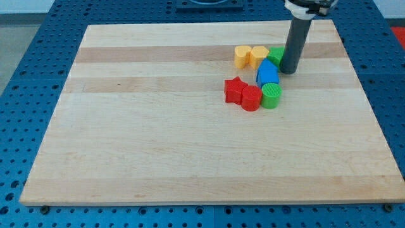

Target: Separate the green circle from the red circle

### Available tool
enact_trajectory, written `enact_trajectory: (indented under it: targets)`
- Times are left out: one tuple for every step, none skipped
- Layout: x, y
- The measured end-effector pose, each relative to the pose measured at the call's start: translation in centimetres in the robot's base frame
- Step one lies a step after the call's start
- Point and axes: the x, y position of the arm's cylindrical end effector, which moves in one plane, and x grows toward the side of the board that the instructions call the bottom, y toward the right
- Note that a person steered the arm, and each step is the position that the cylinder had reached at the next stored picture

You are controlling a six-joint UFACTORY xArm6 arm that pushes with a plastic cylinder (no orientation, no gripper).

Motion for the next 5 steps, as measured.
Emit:
enact_trajectory:
  targets:
    - [0.1,0.0]
    - [0.8,0.0]
    - [2.2,0.0]
    - [3.4,-0.1]
    - [4.4,-0.9]
